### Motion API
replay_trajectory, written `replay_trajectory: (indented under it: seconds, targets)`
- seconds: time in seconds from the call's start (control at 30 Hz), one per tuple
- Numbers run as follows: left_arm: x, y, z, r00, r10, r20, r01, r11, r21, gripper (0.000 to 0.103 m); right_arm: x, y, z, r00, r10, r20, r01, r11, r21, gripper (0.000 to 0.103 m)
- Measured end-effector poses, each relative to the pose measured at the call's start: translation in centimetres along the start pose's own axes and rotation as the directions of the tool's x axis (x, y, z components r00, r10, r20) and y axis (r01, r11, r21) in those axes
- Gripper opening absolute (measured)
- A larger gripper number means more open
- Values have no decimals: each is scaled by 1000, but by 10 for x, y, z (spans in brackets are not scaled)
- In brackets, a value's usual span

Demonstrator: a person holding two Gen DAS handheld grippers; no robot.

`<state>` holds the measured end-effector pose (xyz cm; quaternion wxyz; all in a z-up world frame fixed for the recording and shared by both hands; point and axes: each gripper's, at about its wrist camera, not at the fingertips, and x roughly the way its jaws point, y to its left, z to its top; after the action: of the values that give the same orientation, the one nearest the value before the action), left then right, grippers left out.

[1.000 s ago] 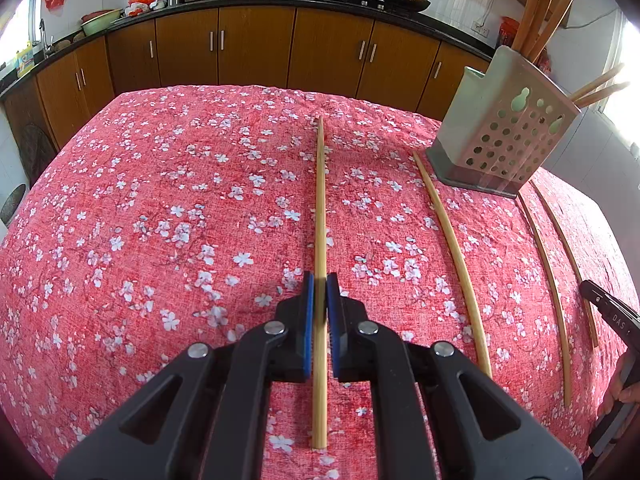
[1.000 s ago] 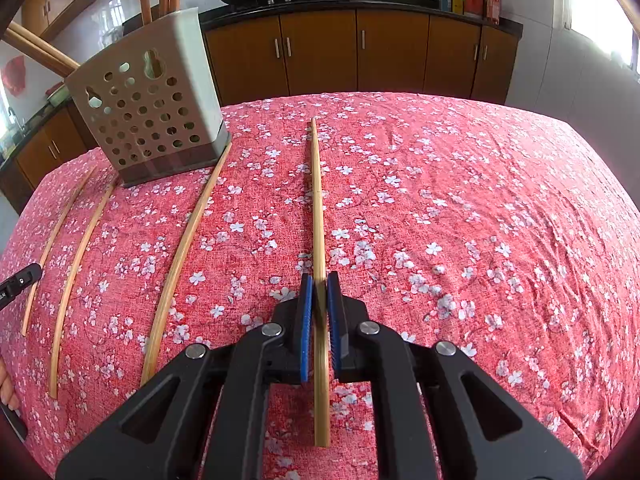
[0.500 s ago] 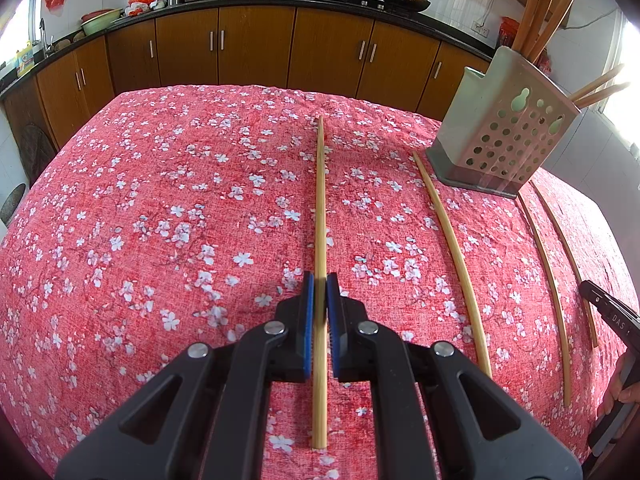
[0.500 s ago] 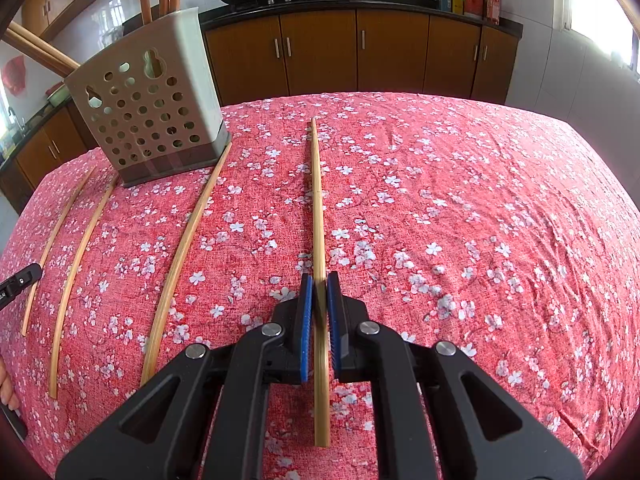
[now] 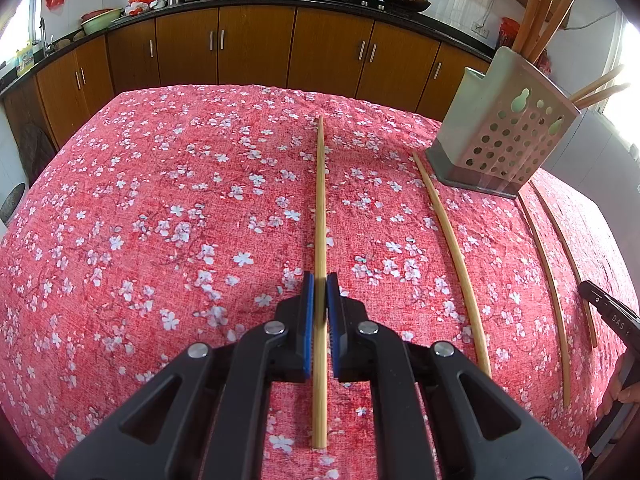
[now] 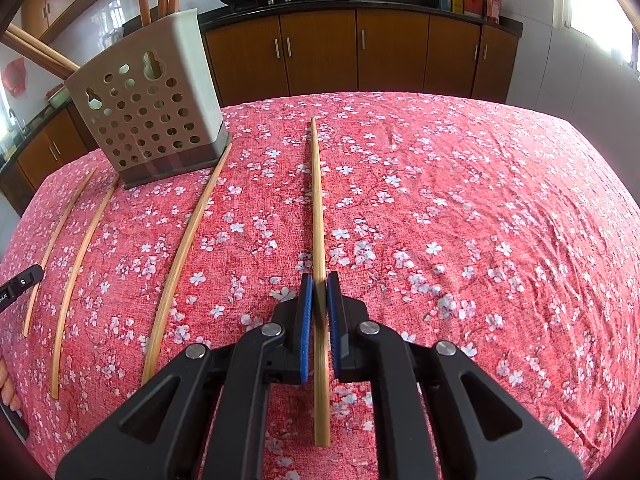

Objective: Organize utensils
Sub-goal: 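Close the left tool on a chopstick while the right tool grasps another, then lift both chopsticks upright and carry them over the holder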

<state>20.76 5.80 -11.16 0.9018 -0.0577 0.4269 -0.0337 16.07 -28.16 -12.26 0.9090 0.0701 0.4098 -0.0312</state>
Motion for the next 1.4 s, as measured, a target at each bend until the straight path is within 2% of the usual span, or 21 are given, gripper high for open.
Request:
replay_trajectory:
  seconds: [0.3, 0.7, 0.83, 0.97, 1.17, 1.4]
  targets:
    - [-1, -2, 0, 1000, -3, -1, 3, 1000, -4, 9, 0, 0, 1, 1000, 1, 0, -1, 1000, 2, 9]
    - [-12, -12, -13, 999, 34, -7, -33, 998, 50, 8, -5, -9, -1, 998, 57, 14, -58, 997, 43, 7]
    - [-29, -10, -9, 999, 9, 34, -11, 999, 50, 8, -26, -16, 3, 993, 79, 86, -85, 994, 66, 7]
    - [-56, -12, 2, 994, -22, 105, 16, 999, 52, 7, -54, -18, 14, 979, 92, 183, -108, 991, 83, 7]
    - [-101, -22, 29, 969, -74, 235, 65, 997, 47, 7, -90, -18, 32, 942, 108, 317, -141, 987, 82, 7]
    - [-131, -28, 55, 946, -106, 305, 93, 994, 57, 7, -108, -13, 47, 916, 117, 383, -153, 986, 65, 7]
